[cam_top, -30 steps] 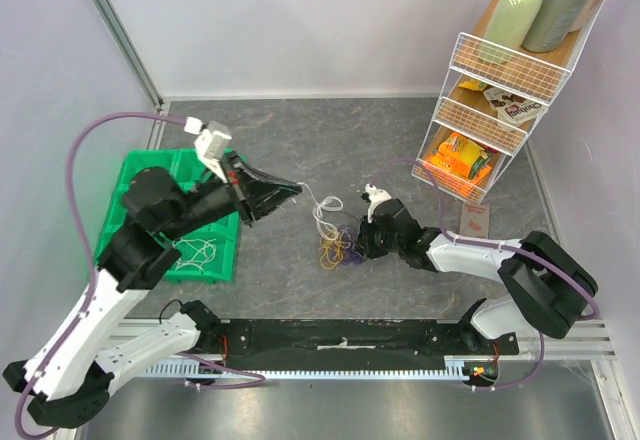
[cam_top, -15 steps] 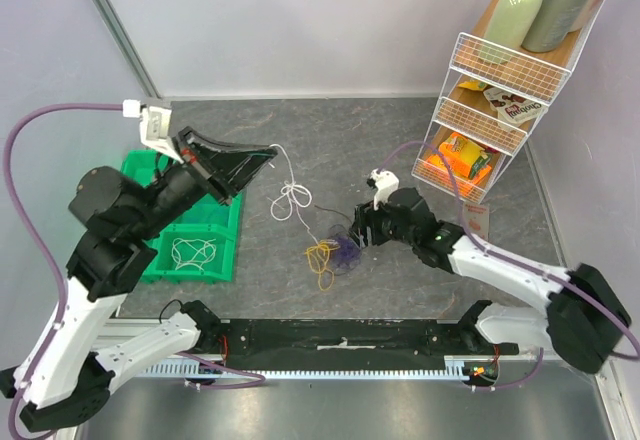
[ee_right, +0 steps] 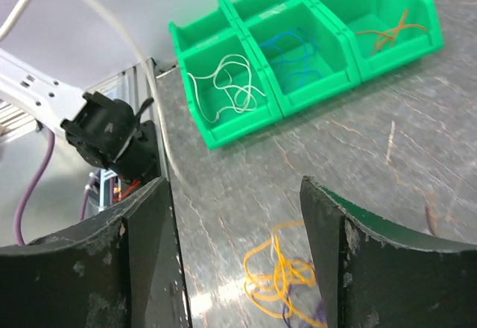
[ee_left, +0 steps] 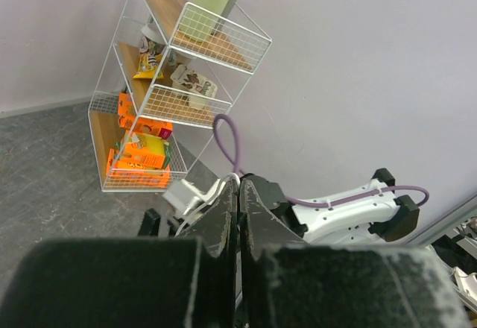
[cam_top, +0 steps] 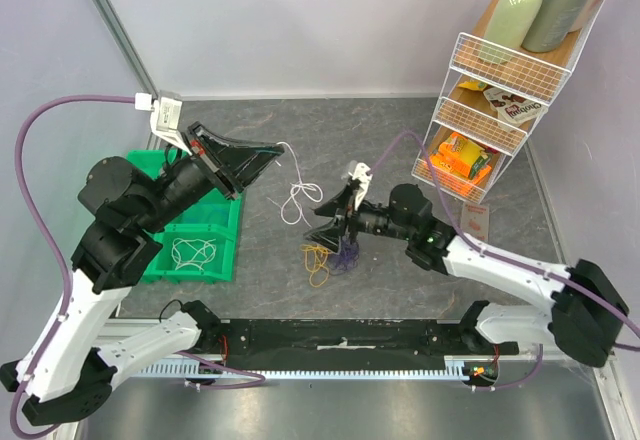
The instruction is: Untangle the cables
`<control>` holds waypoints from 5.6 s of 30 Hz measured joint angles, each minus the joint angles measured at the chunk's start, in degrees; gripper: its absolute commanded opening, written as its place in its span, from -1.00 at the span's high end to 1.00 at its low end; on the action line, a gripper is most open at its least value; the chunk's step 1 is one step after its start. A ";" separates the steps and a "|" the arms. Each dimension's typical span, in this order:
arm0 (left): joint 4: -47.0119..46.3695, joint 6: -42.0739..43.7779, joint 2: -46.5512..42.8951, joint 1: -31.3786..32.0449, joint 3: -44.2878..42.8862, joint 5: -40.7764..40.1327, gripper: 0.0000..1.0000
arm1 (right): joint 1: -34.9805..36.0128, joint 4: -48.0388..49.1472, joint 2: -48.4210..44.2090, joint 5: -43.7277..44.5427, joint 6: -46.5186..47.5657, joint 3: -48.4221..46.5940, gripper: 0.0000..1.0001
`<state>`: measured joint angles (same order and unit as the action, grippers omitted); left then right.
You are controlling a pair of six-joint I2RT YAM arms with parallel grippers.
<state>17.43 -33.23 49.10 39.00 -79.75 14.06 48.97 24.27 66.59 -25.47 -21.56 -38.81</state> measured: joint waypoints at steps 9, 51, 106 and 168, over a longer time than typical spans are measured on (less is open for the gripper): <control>0.57 -0.37 -1.49 0.00 -0.02 -0.63 0.97 | 2.34 4.33 6.38 4.66 -4.37 -3.76 1.00; 12.11 20.24 -30.99 0.02 2.27 -64.00 0.97 | 2.19 -37.29 -34.38 80.54 0.24 -0.07 1.00; 10.25 -0.94 -6.27 -0.66 37.68 -16.28 0.96 | 2.19 -30.99 19.82 8.28 -6.62 -16.81 0.88; -5.64 -8.66 30.34 3.21 36.33 -0.39 0.96 | -3.72 -22.91 12.87 8.74 -16.28 -0.04 0.21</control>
<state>11.79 -41.89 79.44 42.22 -43.42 13.67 45.25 1.37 79.46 -16.73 -37.85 -38.85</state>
